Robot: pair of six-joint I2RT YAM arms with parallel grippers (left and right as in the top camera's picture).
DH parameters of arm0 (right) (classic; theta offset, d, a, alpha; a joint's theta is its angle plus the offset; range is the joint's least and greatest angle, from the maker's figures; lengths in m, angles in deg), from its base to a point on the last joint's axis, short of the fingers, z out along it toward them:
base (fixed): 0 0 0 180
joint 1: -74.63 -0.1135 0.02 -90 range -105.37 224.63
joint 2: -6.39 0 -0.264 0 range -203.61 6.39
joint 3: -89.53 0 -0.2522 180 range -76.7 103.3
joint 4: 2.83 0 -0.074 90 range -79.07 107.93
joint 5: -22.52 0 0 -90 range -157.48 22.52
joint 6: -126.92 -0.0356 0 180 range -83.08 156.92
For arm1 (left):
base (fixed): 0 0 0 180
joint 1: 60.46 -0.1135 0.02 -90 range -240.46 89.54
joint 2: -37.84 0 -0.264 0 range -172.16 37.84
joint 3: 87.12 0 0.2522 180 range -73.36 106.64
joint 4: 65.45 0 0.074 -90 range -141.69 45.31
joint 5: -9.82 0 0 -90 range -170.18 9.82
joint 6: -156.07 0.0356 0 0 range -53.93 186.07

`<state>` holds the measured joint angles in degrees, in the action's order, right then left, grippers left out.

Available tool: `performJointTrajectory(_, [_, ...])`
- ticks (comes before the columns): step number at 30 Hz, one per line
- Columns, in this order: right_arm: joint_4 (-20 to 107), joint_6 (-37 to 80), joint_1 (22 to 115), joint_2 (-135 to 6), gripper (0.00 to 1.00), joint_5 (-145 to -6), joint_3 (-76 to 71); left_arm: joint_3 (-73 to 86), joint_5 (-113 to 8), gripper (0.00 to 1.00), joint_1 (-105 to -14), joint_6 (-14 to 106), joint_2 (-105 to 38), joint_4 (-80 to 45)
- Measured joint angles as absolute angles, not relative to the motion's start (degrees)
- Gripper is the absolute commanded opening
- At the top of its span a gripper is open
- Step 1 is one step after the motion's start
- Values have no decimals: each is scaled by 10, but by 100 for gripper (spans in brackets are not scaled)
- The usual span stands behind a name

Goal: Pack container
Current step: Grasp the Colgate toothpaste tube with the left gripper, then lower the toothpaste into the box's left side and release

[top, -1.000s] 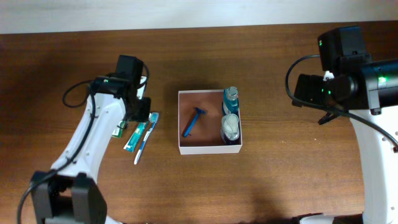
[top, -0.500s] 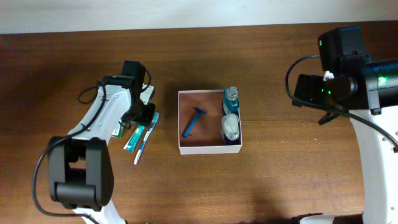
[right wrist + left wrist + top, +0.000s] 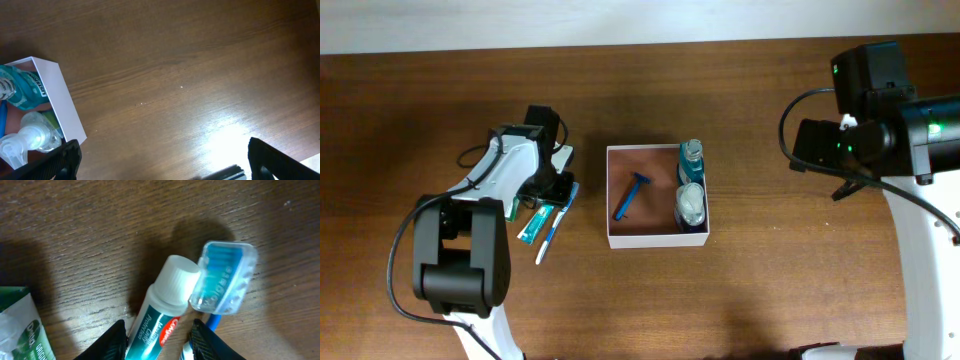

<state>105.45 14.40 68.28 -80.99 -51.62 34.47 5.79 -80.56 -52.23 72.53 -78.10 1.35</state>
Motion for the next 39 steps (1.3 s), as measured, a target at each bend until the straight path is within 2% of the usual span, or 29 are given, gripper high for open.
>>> performJointTrajectory(4, [1054, 144, 683, -810, 99, -516, 345, 58, -806, 40, -522, 725, -789, 1])
performJointTrajectory(5, [1054, 144, 683, -810, 99, -516, 345, 58, -806, 36, -522, 725, -789, 1])
performJointTrajectory(6, [1054, 144, 683, -810, 98, -516, 345, 58, -806, 26, -522, 726, -789, 1])
performJointTrajectory(8, [1054, 144, 683, -810, 98, -516, 345, 58, -807, 21, -522, 727, -789, 1])
performJointTrajectory(16, [1054, 144, 683, -810, 98, -516, 345, 58, -808, 17, -522, 729, -789, 3])
performJointTrajectory(26, [1054, 144, 683, -810, 99, -516, 345, 151, -804, 13, -522, 699, -768, 111])
performJointTrajectory(30, [1055, 144, 683, -810, 98, -516, 345, 197, -672, 6, -523, 646, -698, 114])
performJointTrajectory(33, [1054, 144, 683, -810, 98, -516, 345, 204, -573, 6, -514, 618, -646, 106])
performJointTrajectory(39, [1054, 144, 683, -810, 98, -516, 345, 205, -516, 5, -442, 586, -633, 87])
